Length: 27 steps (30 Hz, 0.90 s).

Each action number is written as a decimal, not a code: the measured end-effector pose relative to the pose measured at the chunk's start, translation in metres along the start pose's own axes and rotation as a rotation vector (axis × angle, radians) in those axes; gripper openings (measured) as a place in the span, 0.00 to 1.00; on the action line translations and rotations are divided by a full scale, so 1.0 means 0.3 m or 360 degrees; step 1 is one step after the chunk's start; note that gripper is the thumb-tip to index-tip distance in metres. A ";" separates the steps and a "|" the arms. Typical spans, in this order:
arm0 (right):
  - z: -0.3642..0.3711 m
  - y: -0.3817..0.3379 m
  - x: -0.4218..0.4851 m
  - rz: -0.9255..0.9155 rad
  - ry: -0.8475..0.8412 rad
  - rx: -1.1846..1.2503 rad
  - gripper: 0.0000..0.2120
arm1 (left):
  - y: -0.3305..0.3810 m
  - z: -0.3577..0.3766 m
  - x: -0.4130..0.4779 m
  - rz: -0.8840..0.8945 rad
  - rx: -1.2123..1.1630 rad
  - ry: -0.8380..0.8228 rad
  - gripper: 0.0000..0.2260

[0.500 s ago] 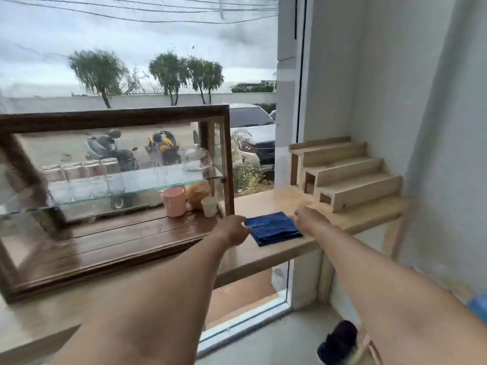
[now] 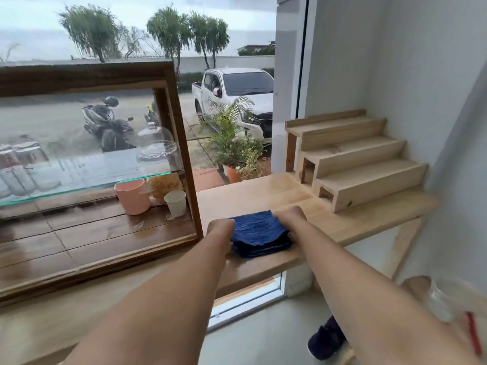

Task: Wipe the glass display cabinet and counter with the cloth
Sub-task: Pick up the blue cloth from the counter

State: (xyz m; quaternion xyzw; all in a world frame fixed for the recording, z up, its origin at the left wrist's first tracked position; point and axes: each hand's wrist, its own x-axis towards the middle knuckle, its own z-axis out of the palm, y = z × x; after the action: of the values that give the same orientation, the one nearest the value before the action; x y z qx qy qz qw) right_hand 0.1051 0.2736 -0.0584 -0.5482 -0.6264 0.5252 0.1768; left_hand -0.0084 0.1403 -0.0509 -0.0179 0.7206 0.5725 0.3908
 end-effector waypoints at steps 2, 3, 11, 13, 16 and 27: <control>-0.014 -0.003 0.037 0.0138 -0.0183 0.0157 0.14 | 0.013 0.015 0.016 0.0041 0.0062 0.0033 0.14; -0.022 -0.016 0.034 0.0238 -0.0302 0.0169 0.18 | 0.016 0.019 0.019 0.0064 0.0095 0.0024 0.19; -0.040 -0.026 0.051 0.0282 -0.0684 0.0278 0.19 | 0.026 0.041 0.057 0.0263 0.0237 -0.0085 0.18; -0.062 -0.027 0.034 0.0161 -0.0775 0.0545 0.24 | 0.036 0.042 0.045 0.0342 0.0150 -0.0199 0.09; -0.074 0.007 0.014 0.0084 -0.0912 0.0831 0.23 | 0.061 0.035 0.020 0.0468 0.0149 -0.0266 0.03; -0.091 -0.027 -0.203 -0.0170 -0.0843 0.1478 0.16 | 0.148 -0.059 -0.104 0.1276 0.0776 -0.0061 0.19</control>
State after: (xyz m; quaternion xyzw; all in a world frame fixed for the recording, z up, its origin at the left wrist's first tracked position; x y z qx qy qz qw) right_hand 0.1433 0.2346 -0.0193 -0.2284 -0.3784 0.8576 0.2629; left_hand -0.0173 0.1277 0.0039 0.3649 0.7767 0.4925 0.1450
